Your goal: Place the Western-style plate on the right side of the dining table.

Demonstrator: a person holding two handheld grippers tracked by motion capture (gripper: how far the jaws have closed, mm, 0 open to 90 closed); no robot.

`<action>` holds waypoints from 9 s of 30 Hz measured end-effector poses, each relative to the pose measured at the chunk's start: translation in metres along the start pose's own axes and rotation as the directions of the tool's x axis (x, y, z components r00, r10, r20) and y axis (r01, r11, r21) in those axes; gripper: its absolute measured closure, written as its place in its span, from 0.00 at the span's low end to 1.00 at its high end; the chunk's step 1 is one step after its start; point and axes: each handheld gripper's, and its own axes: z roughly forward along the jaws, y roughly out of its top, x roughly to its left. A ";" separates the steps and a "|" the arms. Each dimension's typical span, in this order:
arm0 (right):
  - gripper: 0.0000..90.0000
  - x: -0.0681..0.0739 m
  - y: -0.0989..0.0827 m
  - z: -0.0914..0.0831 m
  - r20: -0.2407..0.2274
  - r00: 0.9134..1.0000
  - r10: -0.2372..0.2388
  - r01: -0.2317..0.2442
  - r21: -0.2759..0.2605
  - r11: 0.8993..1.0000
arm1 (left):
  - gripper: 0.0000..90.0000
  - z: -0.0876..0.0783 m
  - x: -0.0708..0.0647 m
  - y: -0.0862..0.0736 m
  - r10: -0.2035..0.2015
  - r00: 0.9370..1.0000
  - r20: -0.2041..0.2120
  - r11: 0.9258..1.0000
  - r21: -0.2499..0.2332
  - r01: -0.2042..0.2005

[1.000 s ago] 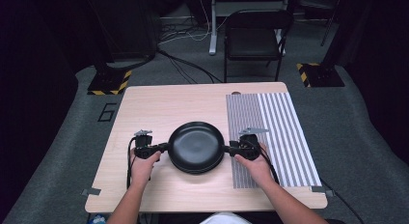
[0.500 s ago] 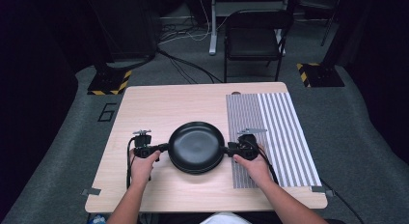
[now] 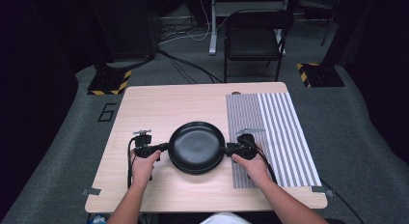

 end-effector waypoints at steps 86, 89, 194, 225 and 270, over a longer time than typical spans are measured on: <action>0.70 -0.008 0.035 -0.013 0.095 0.994 0.049 -0.056 0.079 0.995 | 0.74 0.037 -0.026 -0.013 0.066 0.997 -0.047 0.993 -0.092 -0.070; 0.68 -0.007 0.032 -0.023 0.078 0.995 0.067 -0.072 0.067 0.995 | 0.74 0.037 -0.025 -0.013 0.064 0.997 -0.041 0.994 -0.089 -0.068; 0.73 0.006 0.015 -0.030 -0.036 0.975 0.218 -0.215 0.074 0.974 | 0.76 0.011 -0.049 -0.007 0.056 0.998 -0.005 0.995 -0.083 -0.056; 0.73 0.003 0.011 -0.059 0.004 0.975 0.222 -0.222 0.018 0.975 | 0.76 0.021 -0.070 0.004 0.101 0.993 0.052 0.991 -0.090 -0.097; 0.73 -0.020 0.008 -0.114 0.039 0.954 0.297 -0.290 -0.127 0.949 | 0.76 0.054 -0.122 0.036 0.179 0.974 0.139 0.982 -0.079 -0.170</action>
